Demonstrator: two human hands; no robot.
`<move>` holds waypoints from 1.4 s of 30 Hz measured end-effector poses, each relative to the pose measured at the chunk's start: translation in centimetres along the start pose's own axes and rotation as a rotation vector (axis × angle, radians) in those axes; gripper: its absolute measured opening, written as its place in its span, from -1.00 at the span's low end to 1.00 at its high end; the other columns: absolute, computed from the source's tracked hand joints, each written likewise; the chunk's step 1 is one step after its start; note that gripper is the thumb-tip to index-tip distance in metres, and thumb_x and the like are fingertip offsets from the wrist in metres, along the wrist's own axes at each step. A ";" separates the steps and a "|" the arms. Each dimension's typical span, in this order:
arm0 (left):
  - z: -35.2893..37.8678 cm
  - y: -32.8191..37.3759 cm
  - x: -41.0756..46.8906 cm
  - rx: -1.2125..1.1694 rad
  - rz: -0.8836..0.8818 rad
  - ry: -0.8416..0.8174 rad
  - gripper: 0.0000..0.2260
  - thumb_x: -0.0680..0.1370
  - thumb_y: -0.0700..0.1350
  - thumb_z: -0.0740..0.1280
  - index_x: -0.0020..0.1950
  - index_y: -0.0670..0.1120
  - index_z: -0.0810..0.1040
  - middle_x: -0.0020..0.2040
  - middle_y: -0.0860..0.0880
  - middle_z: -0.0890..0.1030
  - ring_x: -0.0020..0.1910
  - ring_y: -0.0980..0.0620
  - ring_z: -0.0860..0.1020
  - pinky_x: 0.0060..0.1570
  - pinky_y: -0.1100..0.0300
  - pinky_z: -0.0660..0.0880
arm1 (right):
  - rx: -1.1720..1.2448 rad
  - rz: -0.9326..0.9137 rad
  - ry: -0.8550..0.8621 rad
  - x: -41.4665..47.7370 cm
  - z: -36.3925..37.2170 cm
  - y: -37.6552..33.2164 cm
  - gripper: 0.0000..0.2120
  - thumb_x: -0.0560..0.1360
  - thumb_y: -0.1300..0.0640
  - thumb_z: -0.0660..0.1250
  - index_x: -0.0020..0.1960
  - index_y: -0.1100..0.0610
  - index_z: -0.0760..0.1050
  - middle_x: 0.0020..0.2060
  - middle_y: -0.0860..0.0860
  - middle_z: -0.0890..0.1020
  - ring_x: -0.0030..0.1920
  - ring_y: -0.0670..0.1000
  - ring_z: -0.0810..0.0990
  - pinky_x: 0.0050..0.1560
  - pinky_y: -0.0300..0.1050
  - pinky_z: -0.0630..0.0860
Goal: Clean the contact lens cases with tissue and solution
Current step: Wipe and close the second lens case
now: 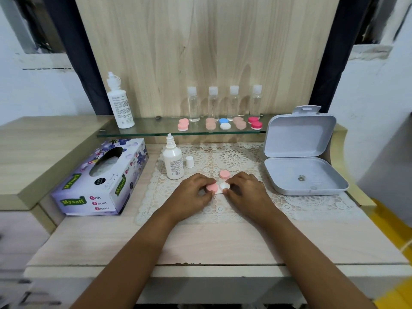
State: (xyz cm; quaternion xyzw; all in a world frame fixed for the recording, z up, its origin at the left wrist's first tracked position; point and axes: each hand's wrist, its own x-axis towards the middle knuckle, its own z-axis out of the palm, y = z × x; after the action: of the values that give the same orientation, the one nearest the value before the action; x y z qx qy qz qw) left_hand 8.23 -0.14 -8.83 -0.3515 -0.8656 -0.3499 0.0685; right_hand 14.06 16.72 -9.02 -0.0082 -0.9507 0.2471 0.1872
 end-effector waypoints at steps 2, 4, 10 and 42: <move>0.2 0.0 -0.1 0.034 -0.024 0.007 -0.65 0.49 -0.04 0.38 0.27 -0.05 0.50 0.05 0.09 0.50 0.05 0.14 0.40 0.07 0.32 0.30 | 0.001 0.001 0.004 0.0 0.0 0.0 -0.78 0.49 0.01 0.29 0.09 0.05 0.56 0.01 -0.02 0.55 0.08 0.06 0.45 0.10 -0.03 0.38; 0.2 0.0 -0.1 0.081 -0.037 0.004 -0.63 0.48 0.03 0.38 0.26 -0.03 0.50 0.03 0.08 0.50 0.03 0.12 0.37 0.09 0.19 0.32 | -0.001 0.000 0.004 -0.1 0.0 0.0 -0.78 0.48 0.01 0.29 0.07 0.05 0.57 -0.02 -0.01 0.55 0.06 0.06 0.46 0.09 -0.03 0.38; 0.1 0.1 0.0 0.089 -0.026 0.005 -0.81 0.51 -0.03 0.36 0.08 -0.05 0.59 -0.01 0.00 0.56 0.00 0.02 0.44 0.06 0.08 0.38 | 0.130 0.081 0.024 0.0 -0.3 -0.5 -0.71 0.55 0.03 0.23 0.21 0.09 0.53 0.05 0.08 0.55 0.12 0.07 0.47 0.09 -0.16 0.34; 0.2 -0.5 0.3 0.056 -0.021 -0.001 -0.79 0.48 -0.03 0.39 0.10 -0.02 0.60 -0.11 0.11 0.46 -0.03 0.10 0.43 0.08 0.08 0.39 | 0.185 -0.017 -0.198 1.2 -3.0 -0.3 -0.69 0.48 0.09 0.36 0.21 0.07 0.54 0.01 -0.08 0.57 -0.06 -0.19 0.50 -0.06 -0.59 0.33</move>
State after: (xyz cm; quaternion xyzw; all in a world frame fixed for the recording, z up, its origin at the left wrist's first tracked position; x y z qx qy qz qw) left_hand 7.71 -0.04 -9.14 -0.3406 -0.8788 -0.3260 0.0743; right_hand 14.05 18.03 -6.05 0.0417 -0.9376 0.3319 0.0947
